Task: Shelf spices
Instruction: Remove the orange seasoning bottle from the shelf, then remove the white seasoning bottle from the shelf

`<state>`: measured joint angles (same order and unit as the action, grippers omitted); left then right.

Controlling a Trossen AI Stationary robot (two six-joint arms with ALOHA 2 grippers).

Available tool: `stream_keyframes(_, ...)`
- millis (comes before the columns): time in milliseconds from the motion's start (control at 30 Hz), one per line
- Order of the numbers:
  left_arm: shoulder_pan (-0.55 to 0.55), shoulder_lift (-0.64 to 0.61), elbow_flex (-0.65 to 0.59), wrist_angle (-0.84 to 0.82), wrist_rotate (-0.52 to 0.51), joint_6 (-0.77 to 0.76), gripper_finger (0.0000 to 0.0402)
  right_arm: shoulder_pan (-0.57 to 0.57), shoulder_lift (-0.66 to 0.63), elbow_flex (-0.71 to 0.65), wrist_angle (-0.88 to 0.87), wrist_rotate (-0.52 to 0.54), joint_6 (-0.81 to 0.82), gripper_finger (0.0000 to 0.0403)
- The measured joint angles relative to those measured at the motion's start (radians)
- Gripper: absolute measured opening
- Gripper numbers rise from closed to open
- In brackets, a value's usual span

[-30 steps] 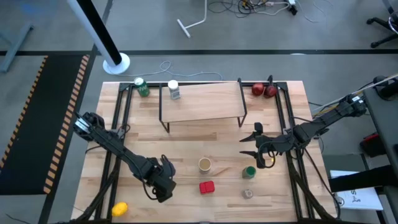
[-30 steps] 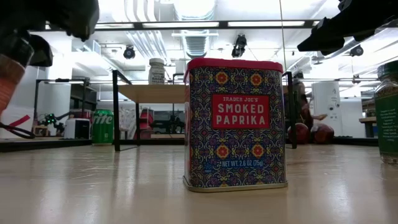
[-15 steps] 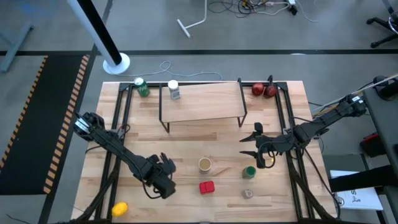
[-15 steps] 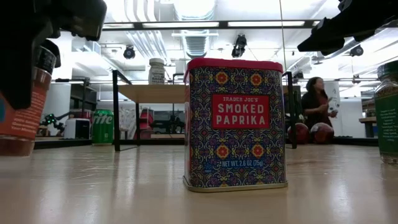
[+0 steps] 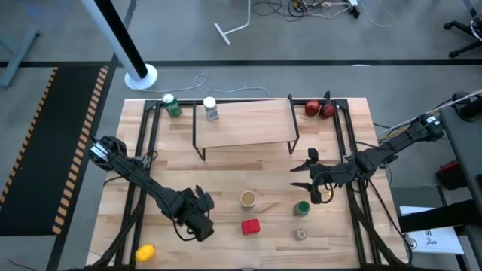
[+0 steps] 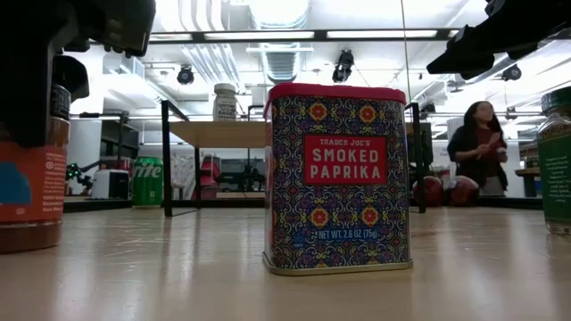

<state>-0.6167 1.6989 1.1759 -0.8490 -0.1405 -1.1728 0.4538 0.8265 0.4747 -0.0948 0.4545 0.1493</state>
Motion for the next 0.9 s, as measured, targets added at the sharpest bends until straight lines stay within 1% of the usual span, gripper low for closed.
stream_keyframes(167, 0.002, -0.025, 0.0, 0.0, 0.0, 0.0, 0.0289, 0.0, 0.0, 0.0, 0.001, 0.0, 0.0, 0.0199)
stream_keyframes(367, 0.008, -0.087, 0.0, -0.002, 0.0, 0.011, 0.028, 0.0, 0.0, 0.0, 0.003, 0.0, 0.0, 0.0199)
stream_keyframes(467, 0.018, -0.125, 0.0, -0.008, -0.017, 0.021, 0.0275, 0.0, 0.0, 0.0, 0.003, 0.0, 0.0, 0.0199)
stream_keyframes(567, 0.048, -0.162, 0.0, -0.007, -0.067, 0.04, 0.0271, 0.0, 0.0, 0.0, 0.005, 0.001, -0.001, 0.0199)
stream_keyframes(700, 0.116, -0.213, 0.001, 0.001, -0.146, 0.085, 0.0266, 0.0, 0.0, 0.0, 0.01, 0.002, -0.003, 0.0199)
stream_keyframes(833, 0.21, -0.266, 0.001, 0.017, -0.255, 0.176, 0.0258, 0.0, 0.0, 0.0, 0.023, 0.002, -0.009, 0.0199)
stream_keyframes(900, 0.264, -0.294, 0.002, 0.021, -0.289, 0.242, 0.0253, 0.0, 0.0, 0.0, 0.025, 0.002, -0.01, 0.0199)
